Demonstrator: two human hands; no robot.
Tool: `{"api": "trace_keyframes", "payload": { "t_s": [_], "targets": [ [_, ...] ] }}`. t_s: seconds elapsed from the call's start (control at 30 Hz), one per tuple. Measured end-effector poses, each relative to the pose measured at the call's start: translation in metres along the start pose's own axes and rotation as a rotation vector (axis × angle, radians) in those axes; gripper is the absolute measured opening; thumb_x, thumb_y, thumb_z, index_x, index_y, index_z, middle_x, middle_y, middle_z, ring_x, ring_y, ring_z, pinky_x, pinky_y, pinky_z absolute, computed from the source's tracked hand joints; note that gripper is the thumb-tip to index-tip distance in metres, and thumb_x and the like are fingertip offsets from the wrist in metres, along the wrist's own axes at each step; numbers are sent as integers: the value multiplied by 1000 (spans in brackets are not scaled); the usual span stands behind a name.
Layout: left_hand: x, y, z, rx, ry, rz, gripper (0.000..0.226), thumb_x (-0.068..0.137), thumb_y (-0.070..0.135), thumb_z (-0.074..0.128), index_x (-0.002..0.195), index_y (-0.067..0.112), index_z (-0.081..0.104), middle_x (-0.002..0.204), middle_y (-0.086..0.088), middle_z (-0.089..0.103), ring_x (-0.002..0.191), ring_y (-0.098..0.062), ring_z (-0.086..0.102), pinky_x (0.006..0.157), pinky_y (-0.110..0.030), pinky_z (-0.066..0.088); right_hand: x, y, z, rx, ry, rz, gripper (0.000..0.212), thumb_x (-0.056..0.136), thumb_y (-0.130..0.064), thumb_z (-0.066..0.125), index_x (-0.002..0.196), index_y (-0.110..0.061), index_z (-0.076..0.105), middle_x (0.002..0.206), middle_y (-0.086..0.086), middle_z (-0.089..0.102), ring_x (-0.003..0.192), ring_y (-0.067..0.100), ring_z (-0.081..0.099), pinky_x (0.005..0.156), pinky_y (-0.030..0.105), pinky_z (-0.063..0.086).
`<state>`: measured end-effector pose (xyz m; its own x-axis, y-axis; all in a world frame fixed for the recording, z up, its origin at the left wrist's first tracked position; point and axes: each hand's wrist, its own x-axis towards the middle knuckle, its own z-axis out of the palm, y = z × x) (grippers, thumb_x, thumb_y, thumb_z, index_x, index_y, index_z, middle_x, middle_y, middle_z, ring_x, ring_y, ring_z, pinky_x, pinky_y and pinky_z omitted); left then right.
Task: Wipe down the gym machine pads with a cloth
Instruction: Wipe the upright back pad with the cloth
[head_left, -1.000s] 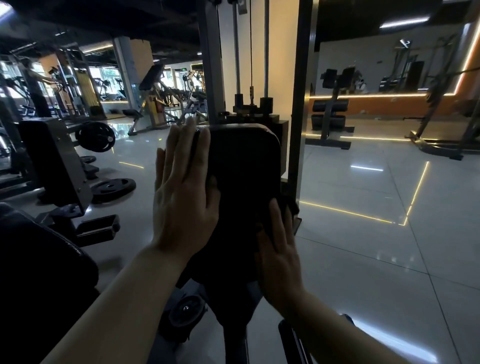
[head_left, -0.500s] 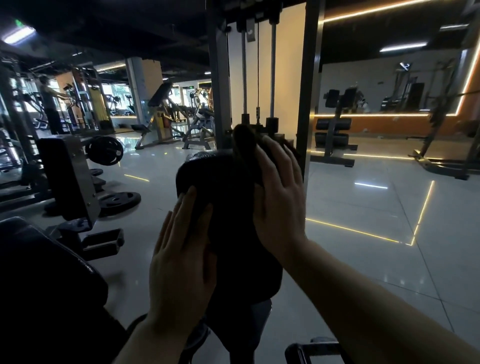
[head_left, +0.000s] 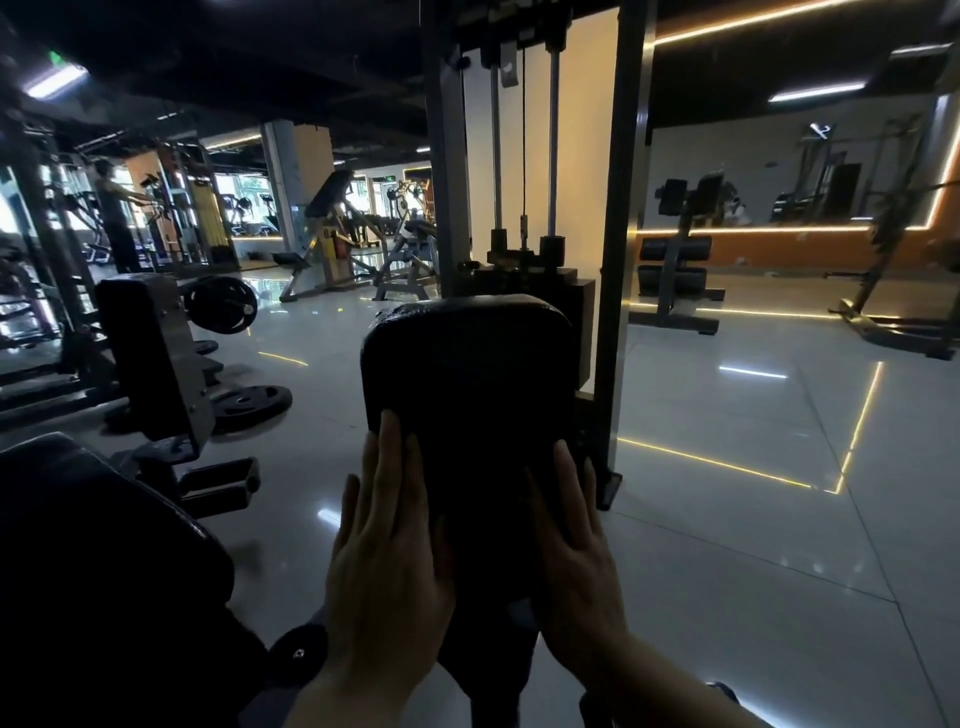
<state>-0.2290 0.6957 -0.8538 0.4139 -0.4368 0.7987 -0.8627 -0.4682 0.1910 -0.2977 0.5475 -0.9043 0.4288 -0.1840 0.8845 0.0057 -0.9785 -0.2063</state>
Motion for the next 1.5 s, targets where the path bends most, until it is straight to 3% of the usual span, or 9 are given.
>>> {"api": "trace_keyframes", "payload": {
  "t_s": [0.13,0.27,0.47,0.63,0.9,1.0,1.2,1.37,1.5],
  "targets": [
    [7,-4,1,-15,-60,13,69,95,41,28,153,14,3,161,1,-2,146,-14,4,111,-46,22,65,-10,-23,-26,144,-45,66,91,-25,38,150,-35,11,158,-15,-8,142,37,5,96,62,43],
    [12,-7,5,-52,-86,34,73,92,40,32,153,14,3,161,4,-3,146,-14,6,112,-43,20,111,-11,-42,-98,206,-96,51,92,-17,39,142,-23,29,152,1,18,142,37,11,105,60,35],
    [11,-3,6,-119,-69,3,72,96,58,13,153,17,2,161,8,-5,147,-12,3,114,-39,17,45,0,-17,-200,151,-102,52,103,-37,20,152,-29,4,160,-7,-9,142,39,5,89,59,49],
    [10,-2,4,-107,-106,11,75,93,45,34,153,21,-2,161,6,-6,147,-21,7,115,-41,15,-42,16,0,-193,-70,-81,108,71,-17,73,153,-25,2,161,-2,-6,145,36,-4,83,56,53],
    [9,-1,1,-58,-141,-6,74,94,44,30,152,22,-11,160,5,-14,147,-21,1,116,-39,10,17,15,-23,-224,-28,-202,58,97,-32,34,150,-31,11,157,-13,-17,140,41,-1,83,60,52],
    [7,0,2,-46,-146,-11,74,92,47,25,152,18,-8,160,3,-14,147,-23,2,114,-40,11,74,3,-33,-160,114,-183,47,103,-40,18,148,-31,13,154,-19,-22,142,35,-7,100,57,42],
    [8,-1,1,-78,-134,-8,69,94,42,24,153,18,-3,161,3,-10,148,-20,2,116,-43,14,127,-17,-30,-190,359,-133,37,103,-30,17,137,-25,31,148,4,18,142,36,7,116,53,20],
    [7,0,0,-73,-125,-1,70,94,36,31,153,22,-4,160,7,-12,147,-16,-3,116,-40,9,9,13,7,-278,147,-195,55,101,-29,35,151,-30,13,160,-6,-8,144,36,-10,106,63,30],
    [7,-2,0,-70,-120,16,70,93,41,29,153,25,-4,160,8,-11,147,-16,-2,116,-40,11,-82,38,26,-321,-115,-366,83,81,-13,48,153,-27,8,161,-4,-1,147,29,-6,118,48,7]
  ]
}}
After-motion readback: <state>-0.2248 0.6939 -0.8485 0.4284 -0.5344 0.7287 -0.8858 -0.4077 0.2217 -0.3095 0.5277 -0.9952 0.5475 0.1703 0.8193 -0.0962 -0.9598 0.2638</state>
